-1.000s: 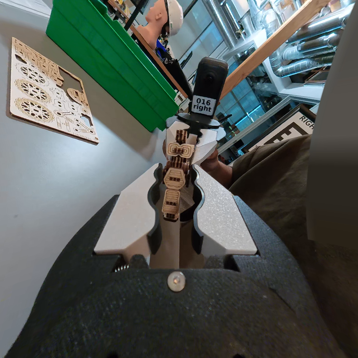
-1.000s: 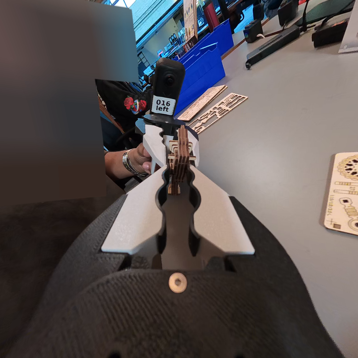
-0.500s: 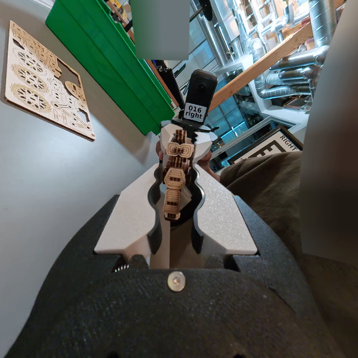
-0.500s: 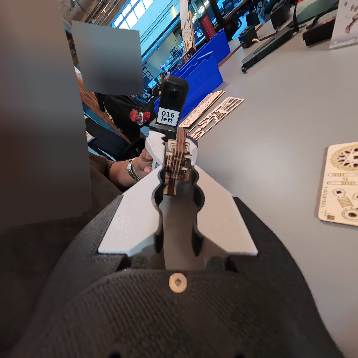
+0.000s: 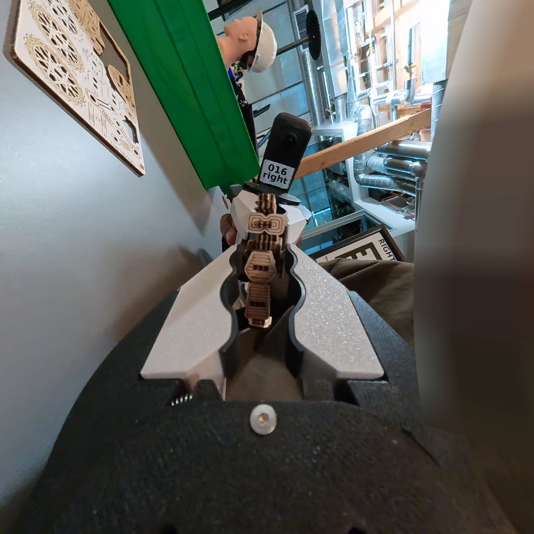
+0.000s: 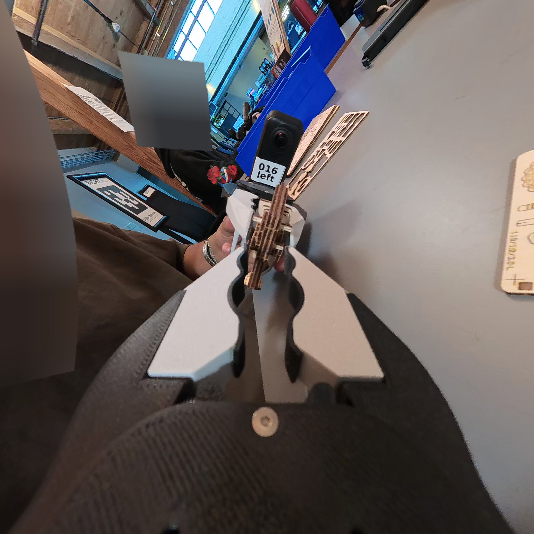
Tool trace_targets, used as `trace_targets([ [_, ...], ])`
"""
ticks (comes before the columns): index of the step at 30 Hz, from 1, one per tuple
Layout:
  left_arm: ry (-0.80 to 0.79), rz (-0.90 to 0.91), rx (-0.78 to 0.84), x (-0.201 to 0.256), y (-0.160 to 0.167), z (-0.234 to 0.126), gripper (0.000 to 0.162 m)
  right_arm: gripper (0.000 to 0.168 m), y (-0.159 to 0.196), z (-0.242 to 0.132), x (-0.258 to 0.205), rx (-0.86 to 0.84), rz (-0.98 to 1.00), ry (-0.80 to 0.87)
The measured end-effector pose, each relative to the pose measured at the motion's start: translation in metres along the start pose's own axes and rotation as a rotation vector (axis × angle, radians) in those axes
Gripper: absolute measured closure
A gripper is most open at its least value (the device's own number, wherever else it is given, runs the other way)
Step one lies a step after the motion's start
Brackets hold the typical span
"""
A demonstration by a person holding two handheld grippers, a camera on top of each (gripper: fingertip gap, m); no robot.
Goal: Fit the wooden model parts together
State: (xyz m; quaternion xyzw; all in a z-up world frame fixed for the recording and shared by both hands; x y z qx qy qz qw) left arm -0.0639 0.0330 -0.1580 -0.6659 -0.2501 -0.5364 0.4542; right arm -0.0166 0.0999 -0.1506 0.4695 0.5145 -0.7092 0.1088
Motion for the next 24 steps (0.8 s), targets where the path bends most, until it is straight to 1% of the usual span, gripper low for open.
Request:
trace_targets([
  [3, -0.009, 0.018, -0.003, 0.0, 0.0, 0.001, 0.135, 0.149, 0.001, 0.0, -0.001, -0.006, 0.005, -0.008],
  [9, -0.056, 0.11, -0.014, 0.002, 0.003, 0.002, 0.135, 0.146, 0.001, 0.001, -0.001, -0.012, 0.007, -0.011],
  [15, -0.106, 0.247, -0.024, 0.006, 0.006, 0.004, 0.136, 0.155, 0.001, 0.001, -0.005, -0.021, -0.018, -0.012],
  [21, -0.1, 0.391, -0.01, 0.016, 0.007, 0.004, 0.136, 0.155, -0.002, 0.002, -0.017, -0.063, -0.173, 0.016],
  [24, -0.127, 0.476, 0.008, 0.019, 0.008, 0.003, 0.134, 0.155, -0.003, 0.003, -0.021, -0.083, -0.265, 0.051],
])
Point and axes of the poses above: each gripper's, where its closed fingertips meet, z out along the fingers, y out of its underside, x = y × z across the jaws, the point moved 4 cm from there along -z, back along the fingers, and after that the axes turned 7 degrees about -y, right-handed, at the moved point
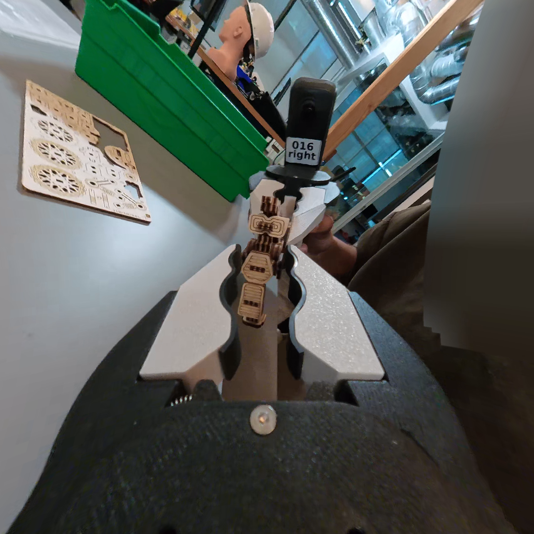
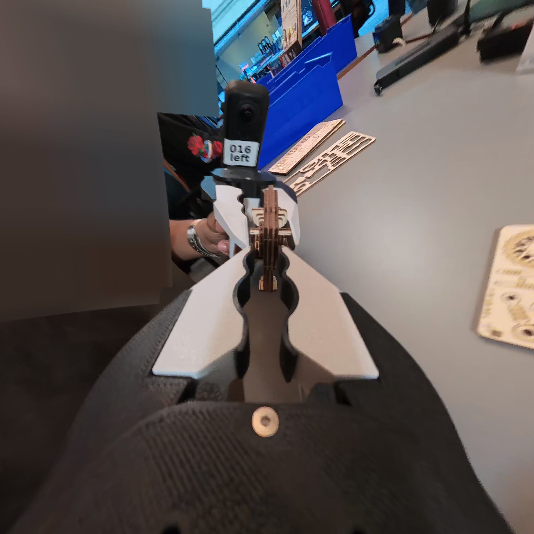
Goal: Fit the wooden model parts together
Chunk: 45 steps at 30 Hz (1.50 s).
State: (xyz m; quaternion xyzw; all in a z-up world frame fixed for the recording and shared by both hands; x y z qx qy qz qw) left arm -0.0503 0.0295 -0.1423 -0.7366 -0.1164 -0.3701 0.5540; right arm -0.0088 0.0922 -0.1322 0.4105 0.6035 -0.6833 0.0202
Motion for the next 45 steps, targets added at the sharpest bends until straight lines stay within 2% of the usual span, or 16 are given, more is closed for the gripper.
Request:
trace_targets([
  [10, -0.144, 0.398, 0.02, 0.009, -0.001, -0.004, 0.131, 0.155, -0.002, 0.003, -0.015, -0.138, -0.473, 0.172],
  [17, -0.208, 0.731, 0.119, 0.028, -0.002, -0.009, 0.131, 0.155, -0.004, 0.005, -0.034, -0.148, -0.757, 0.209],
  [23, -0.198, 0.827, 0.173, 0.04, -0.005, -0.013, 0.133, 0.155, -0.005, 0.005, -0.046, -0.114, -0.941, 0.213],
  [31, -0.182, 0.813, 0.182, 0.041, -0.006, -0.014, 0.136, 0.152, -0.007, 0.004, -0.045, -0.068, -0.914, 0.202],
  [35, -0.168, 0.79, 0.18, 0.041, -0.006, -0.014, 0.136, 0.142, -0.01, 0.003, -0.042, -0.042, -0.863, 0.203],
  [45, -0.151, 0.765, 0.177, 0.041, -0.005, -0.013, 0.136, 0.146, -0.008, 0.003, -0.039, -0.022, -0.664, 0.078],
])
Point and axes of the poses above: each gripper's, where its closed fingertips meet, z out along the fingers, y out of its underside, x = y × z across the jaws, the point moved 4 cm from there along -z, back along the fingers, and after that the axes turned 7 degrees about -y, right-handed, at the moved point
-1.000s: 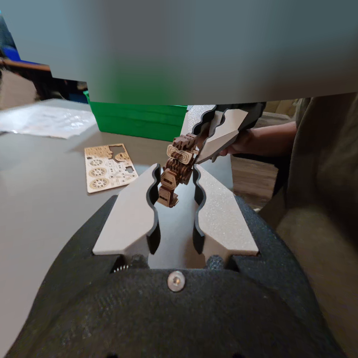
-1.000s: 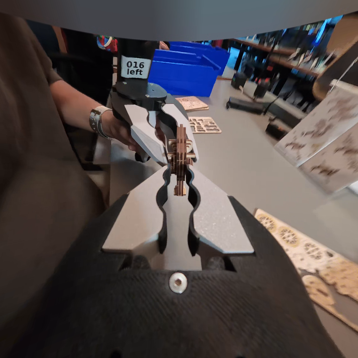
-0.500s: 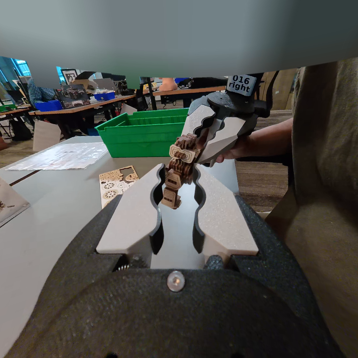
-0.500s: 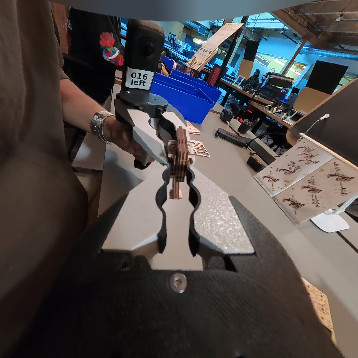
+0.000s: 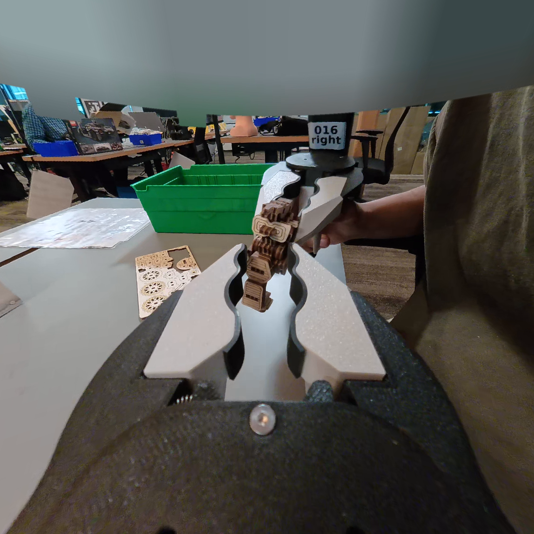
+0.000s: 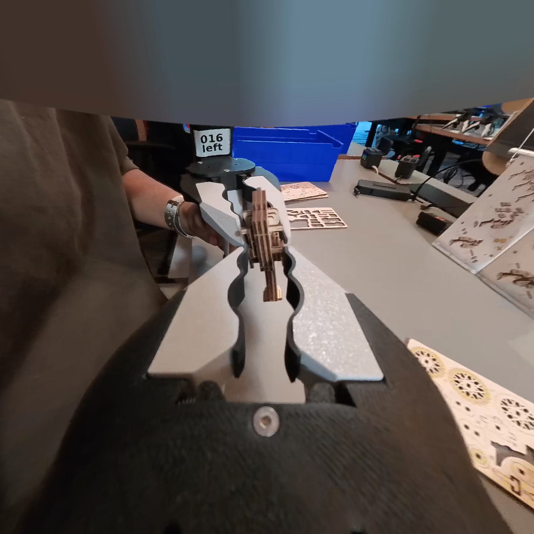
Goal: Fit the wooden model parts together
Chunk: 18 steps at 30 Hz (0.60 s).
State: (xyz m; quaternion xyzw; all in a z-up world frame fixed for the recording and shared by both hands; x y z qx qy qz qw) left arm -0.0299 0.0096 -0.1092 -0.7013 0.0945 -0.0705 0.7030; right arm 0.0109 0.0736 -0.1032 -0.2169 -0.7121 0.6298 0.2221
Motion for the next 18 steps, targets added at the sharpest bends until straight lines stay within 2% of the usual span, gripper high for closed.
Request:
trace_targets([
  [8, 0.039, -0.135, -0.002, -0.0022, -0.0002, 0.0012, 0.137, 0.147, 0.0008, -0.0013, 0.0031, 0.018, 0.136, -0.052],
  [18, 0.044, -0.176, -0.009, -0.0039, 0.0003, 0.0017, 0.138, 0.149, 0.0005, -0.0014, 0.0018, -0.025, 0.104, -0.019],
])
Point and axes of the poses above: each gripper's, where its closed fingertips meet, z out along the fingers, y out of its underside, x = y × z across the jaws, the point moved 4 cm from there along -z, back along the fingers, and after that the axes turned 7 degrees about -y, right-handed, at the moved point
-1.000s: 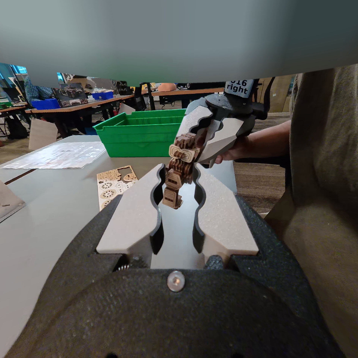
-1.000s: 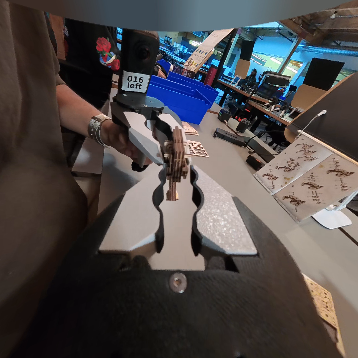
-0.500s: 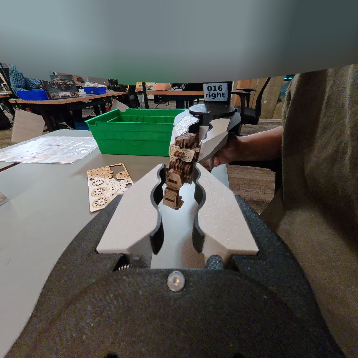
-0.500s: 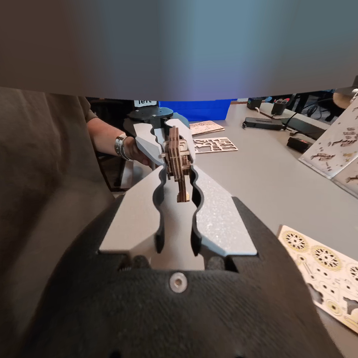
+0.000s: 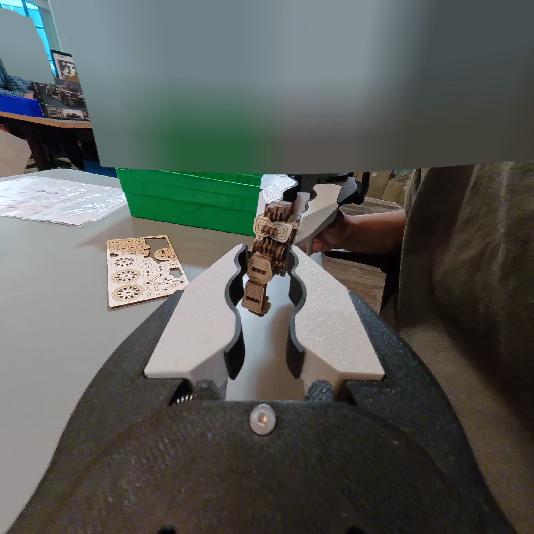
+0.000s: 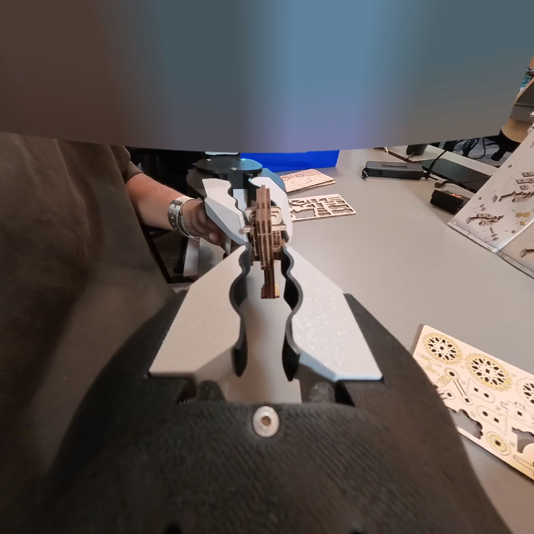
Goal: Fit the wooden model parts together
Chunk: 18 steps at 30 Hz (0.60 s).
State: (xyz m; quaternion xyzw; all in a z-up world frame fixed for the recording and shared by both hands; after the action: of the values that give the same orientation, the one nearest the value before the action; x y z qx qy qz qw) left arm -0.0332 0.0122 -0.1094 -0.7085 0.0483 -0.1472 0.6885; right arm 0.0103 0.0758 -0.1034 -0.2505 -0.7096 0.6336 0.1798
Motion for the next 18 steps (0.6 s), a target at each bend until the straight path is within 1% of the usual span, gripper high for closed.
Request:
trace_targets([
  [4, 0.002, -0.017, 0.011, -0.001, -0.002, -0.001, 0.138, 0.149, -0.003, 0.001, 0.0, 0.013, -0.001, 0.013],
  [7, -0.004, -0.052, 0.004, -0.005, 0.0, 0.0, 0.138, 0.148, -0.001, 0.002, 0.005, 0.04, 0.05, 0.019],
  [8, 0.001, -0.072, -0.002, -0.006, 0.001, 0.0, 0.137, 0.146, -0.001, 0.002, 0.006, 0.05, 0.07, 0.014],
  [10, 0.014, -0.13, -0.007, -0.007, 0.002, 0.002, 0.137, 0.13, 0.002, 0.001, 0.008, 0.056, 0.102, -0.01],
  [11, 0.018, -0.161, -0.003, -0.009, 0.002, 0.002, 0.137, 0.128, 0.003, 0.001, 0.009, 0.058, 0.119, -0.017],
  [14, 0.024, -0.245, -0.01, -0.014, 0.004, 0.003, 0.138, 0.133, 0.006, -0.001, 0.013, 0.071, 0.163, -0.032],
  [18, 0.056, -0.372, -0.037, -0.018, 0.01, 0.005, 0.138, 0.143, 0.01, 0.0, 0.016, 0.067, 0.216, -0.038],
])
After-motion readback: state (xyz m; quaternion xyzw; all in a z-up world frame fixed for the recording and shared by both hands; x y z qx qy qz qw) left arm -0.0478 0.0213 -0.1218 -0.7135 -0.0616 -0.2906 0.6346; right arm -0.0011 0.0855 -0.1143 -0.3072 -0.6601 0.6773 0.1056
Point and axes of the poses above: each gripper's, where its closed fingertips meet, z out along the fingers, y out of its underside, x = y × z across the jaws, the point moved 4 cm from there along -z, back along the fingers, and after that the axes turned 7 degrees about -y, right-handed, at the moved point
